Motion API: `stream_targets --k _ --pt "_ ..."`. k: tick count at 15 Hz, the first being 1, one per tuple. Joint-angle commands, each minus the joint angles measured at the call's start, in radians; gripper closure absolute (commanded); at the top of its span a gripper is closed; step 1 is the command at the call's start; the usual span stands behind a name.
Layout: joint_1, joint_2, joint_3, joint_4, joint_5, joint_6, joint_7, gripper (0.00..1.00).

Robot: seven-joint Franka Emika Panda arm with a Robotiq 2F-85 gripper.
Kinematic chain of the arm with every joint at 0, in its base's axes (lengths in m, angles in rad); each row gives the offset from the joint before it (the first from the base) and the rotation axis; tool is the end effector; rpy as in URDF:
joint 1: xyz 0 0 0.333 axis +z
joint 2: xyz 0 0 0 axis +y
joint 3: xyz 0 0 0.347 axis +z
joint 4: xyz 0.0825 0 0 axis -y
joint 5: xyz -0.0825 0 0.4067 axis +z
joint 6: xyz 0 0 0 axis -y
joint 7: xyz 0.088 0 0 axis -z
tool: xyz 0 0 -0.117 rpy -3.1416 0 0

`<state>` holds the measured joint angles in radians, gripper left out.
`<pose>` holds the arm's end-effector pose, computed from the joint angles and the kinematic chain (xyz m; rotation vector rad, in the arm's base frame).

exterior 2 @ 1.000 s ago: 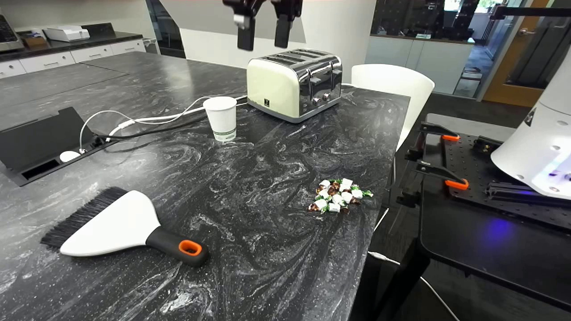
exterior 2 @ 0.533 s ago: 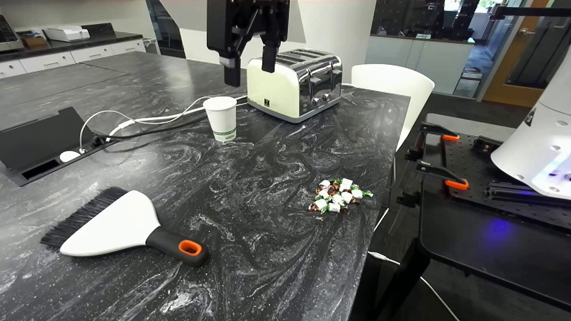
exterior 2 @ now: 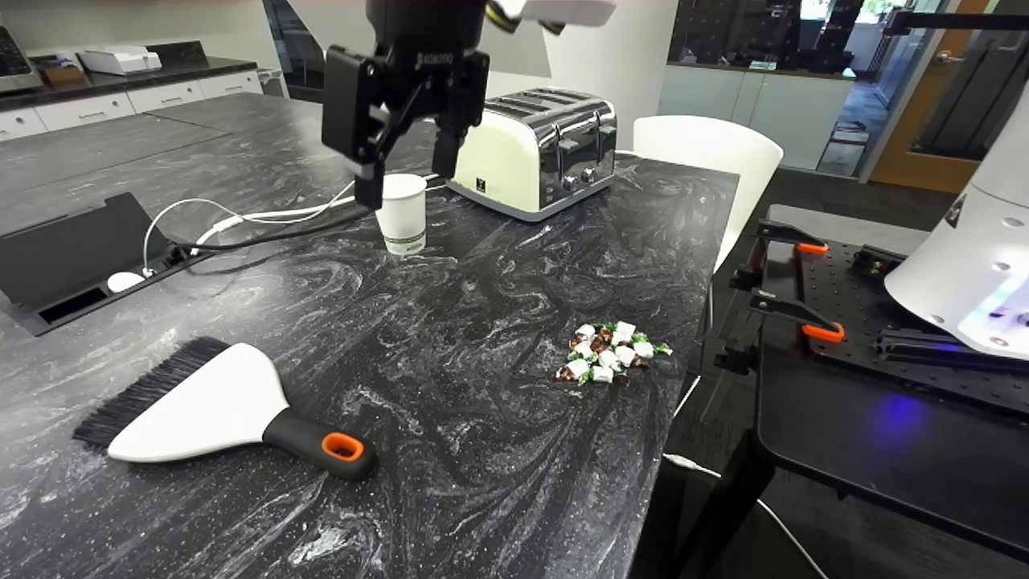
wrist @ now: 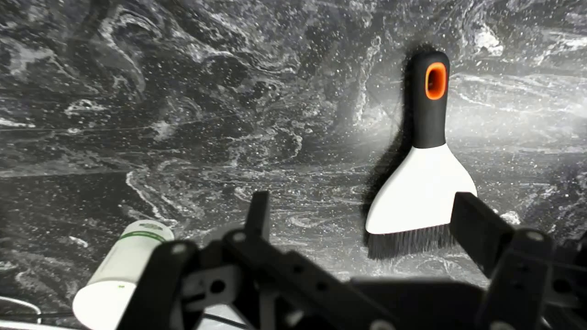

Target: Use the broom to sweep the sweets away from the tables edge

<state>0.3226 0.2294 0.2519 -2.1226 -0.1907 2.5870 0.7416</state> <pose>0.5203 0.3350 0.3354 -3.0217 0.0460 -0.3537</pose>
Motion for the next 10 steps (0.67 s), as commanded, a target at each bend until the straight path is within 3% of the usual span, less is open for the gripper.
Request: stream_targets --k 1,5,10 --pt "0.131 0.143 -0.095 0.086 -0.175 0.096 0.196 0.0" --pt "0.266 0.295 -0.187 0.211 -0.27 0.087 0.331 0.0" --pt "0.314 0.436 -0.21 0.351 -0.185 0.082 0.282 0.0"
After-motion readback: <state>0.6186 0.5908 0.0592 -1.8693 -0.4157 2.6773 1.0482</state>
